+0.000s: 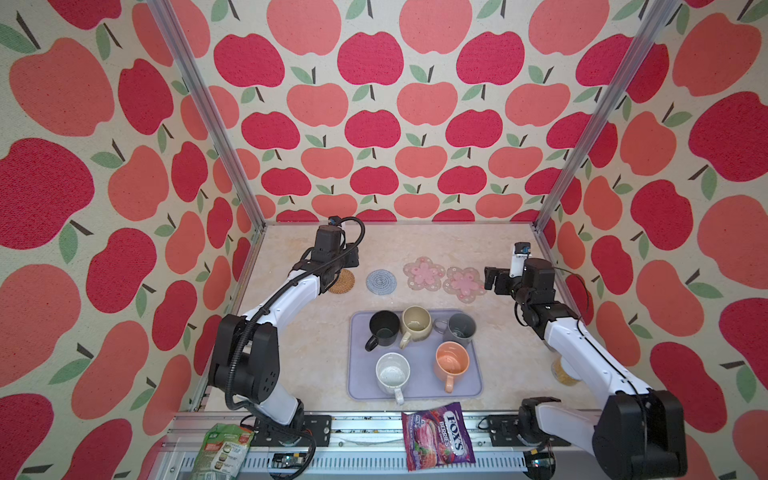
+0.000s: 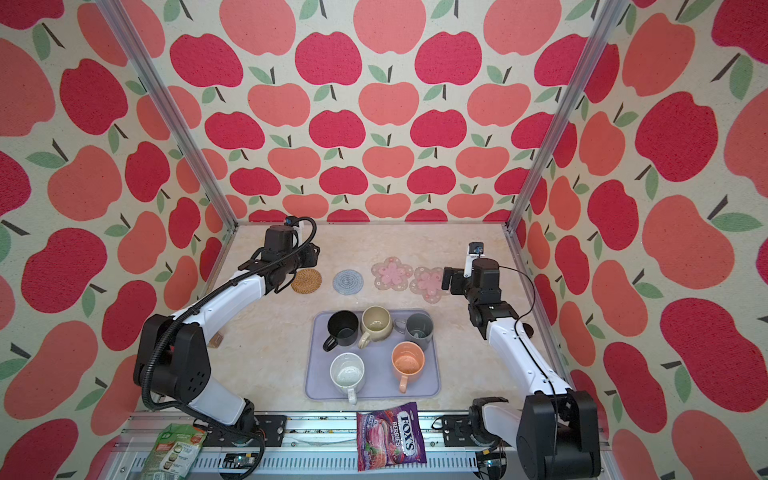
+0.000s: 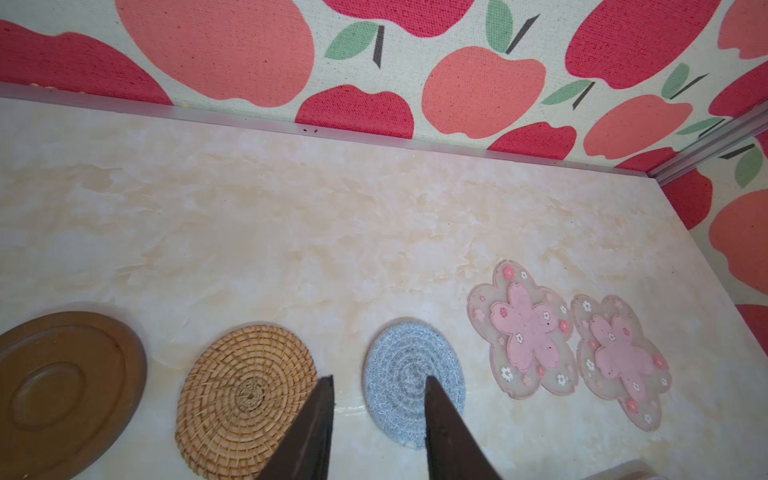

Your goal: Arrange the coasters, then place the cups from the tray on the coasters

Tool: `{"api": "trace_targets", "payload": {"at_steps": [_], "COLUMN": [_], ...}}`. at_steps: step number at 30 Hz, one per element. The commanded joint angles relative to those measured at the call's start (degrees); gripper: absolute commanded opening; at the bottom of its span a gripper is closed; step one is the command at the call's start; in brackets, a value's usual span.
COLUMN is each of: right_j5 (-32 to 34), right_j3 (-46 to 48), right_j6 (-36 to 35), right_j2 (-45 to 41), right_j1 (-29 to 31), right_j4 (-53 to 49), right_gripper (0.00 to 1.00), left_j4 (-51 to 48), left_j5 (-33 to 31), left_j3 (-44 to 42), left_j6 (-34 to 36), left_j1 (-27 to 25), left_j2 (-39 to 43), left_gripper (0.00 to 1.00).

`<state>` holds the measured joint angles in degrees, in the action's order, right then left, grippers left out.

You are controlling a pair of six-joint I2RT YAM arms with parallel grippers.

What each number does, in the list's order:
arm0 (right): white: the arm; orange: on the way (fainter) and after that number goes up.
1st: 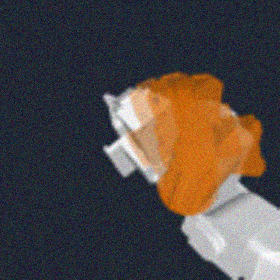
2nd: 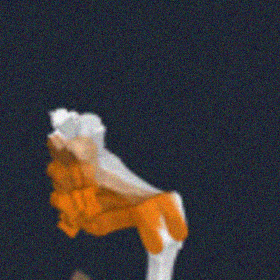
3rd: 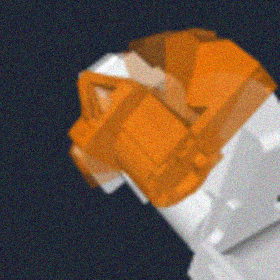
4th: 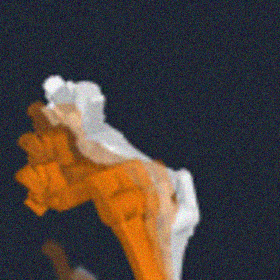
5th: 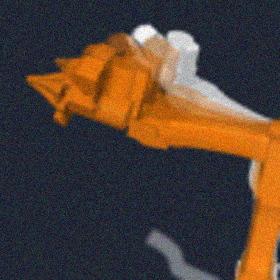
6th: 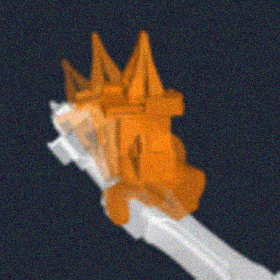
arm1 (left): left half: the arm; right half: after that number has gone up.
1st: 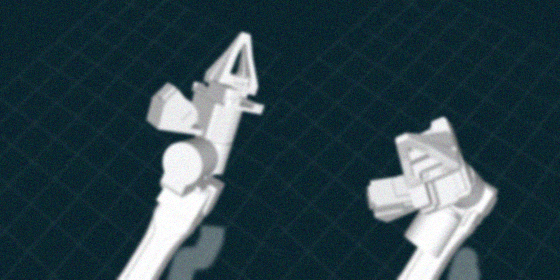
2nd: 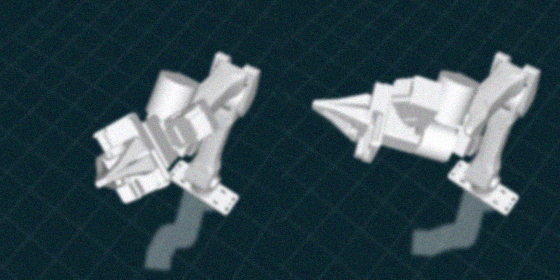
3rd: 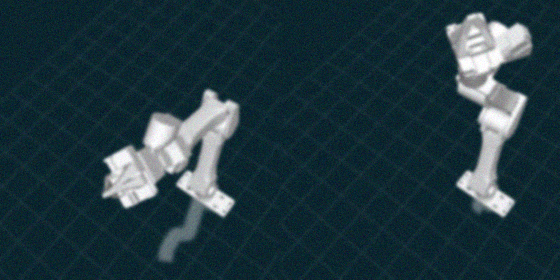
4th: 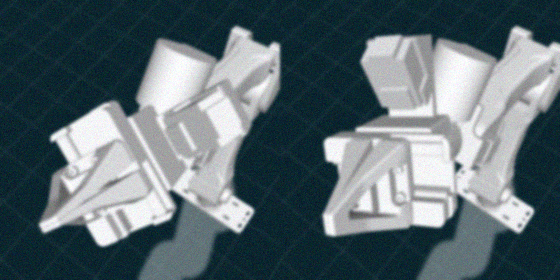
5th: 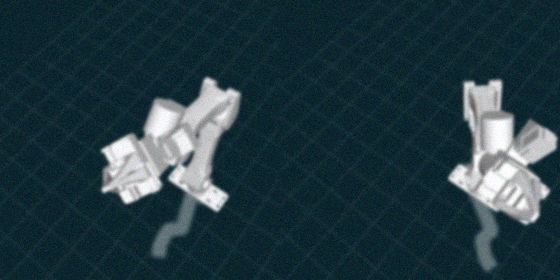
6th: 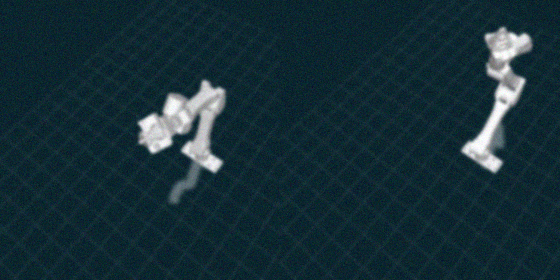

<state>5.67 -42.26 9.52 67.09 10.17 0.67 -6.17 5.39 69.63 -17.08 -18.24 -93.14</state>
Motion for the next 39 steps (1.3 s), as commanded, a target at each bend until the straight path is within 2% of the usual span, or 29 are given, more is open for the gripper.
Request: {"api": "trace_targets", "payload": {"at_steps": [1,3,7,13,16,25,31,39], "right_j5": [0.8,0.9,1.0,0.9,0.9,0.1,0.5,-3.5], "right_j3": [-2.1,-2.2,-2.9,-3.9,-4.1,-5.3,-6.6,-8.7], "right_j6": [4.1,5.4,6.2,5.3,5.3,6.6,6.6,8.3], "right_j2": [1.5,2.4,3.7,4.8,5.2,7.2,9.2,13.2], "right_j1": [0.4,0.4,0.5,1.1,1.4,2.7,4.5,5.5], "right_j4": [-2.9,-2.8,-3.6,-5.3,-5.4,-6.3,-7.3,-6.4], "right_gripper": [0.99,0.99,0.98,0.98,0.98,0.97,0.96,0.94], "left_j4": [-5.0,-8.4,-15.2,-25.9,-29.8,-32.4,-28.5,-31.4], "left_j5": [1.6,0.5,-0.8,1.7,3.2,7.6,11.8,12.7], "left_j3": [5.5,8.6,14.2,22.3,25.0,28.3,31.7,42.7], "left_j6": [0.0,-0.4,-2.4,-3.0,-3.3,-4.9,-4.5,-3.0], "left_j1": [-2.5,-3.8,-4.9,-6.1,-6.5,-7.4,-8.9,-10.9], "left_j2": [-4.2,-6.9,-11.9,-19.1,-22.0,-27.7,-31.2,-38.6], "left_gripper": [0.37,0.25,0.24,0.21,0.21,0.22,0.22,0.33]}}
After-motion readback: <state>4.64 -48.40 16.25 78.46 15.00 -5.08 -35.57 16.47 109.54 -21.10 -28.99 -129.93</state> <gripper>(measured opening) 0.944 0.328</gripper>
